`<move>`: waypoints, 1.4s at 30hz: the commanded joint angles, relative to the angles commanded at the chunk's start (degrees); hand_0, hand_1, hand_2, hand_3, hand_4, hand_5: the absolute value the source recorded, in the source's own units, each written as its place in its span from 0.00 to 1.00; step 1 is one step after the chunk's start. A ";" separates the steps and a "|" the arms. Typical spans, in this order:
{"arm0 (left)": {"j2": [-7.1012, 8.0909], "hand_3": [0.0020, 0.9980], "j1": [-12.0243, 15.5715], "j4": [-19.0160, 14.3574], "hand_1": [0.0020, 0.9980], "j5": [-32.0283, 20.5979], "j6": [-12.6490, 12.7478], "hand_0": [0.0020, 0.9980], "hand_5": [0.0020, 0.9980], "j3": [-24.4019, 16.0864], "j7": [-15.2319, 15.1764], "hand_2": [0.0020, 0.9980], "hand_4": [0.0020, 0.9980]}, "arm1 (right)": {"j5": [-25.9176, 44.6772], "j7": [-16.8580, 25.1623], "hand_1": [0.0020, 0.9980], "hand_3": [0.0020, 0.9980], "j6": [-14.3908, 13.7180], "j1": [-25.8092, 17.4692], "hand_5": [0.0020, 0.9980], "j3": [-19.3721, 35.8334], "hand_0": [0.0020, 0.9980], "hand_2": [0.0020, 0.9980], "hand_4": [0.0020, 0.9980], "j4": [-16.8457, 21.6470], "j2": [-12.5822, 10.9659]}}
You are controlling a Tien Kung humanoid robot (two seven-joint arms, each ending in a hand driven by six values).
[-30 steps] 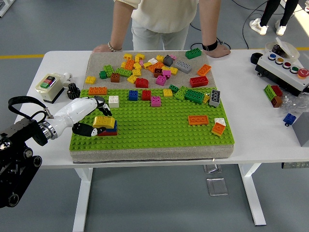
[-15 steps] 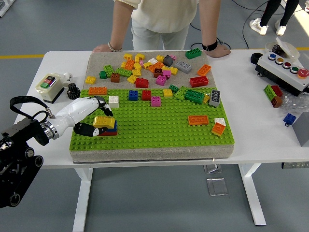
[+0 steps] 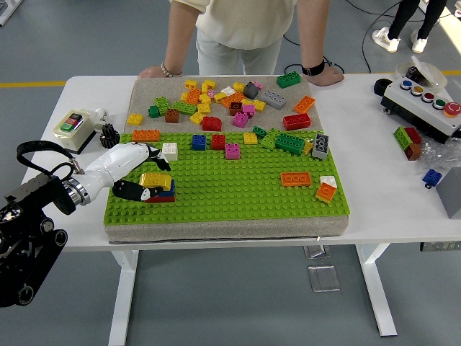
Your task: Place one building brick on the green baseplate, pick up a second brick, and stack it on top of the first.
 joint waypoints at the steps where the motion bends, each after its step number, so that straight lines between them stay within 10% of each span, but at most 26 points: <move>1: -0.04 0.57 -0.04 0.03 0.70 0.00 -0.02 0.83 0.11 -0.01 0.00 0.61 0.78 | 0.02 -0.01 0.66 0.60 0.01 0.01 0.50 -0.01 0.74 0.71 0.92 0.00 -0.01; 30: -0.07 0.57 -0.19 -0.17 0.70 0.00 -0.52 0.83 0.12 -0.05 -0.08 0.61 0.78 | 0.27 -0.08 0.66 0.60 0.01 -0.01 0.50 0.07 0.74 0.71 0.92 0.00 0.04; 42: 1.41 0.57 1.29 -5.40 0.70 0.00 -2.26 0.83 0.12 -2.45 -0.16 0.61 0.78 | 0.17 0.05 0.66 0.60 0.10 -0.20 0.50 0.01 0.74 0.71 0.92 0.00 0.13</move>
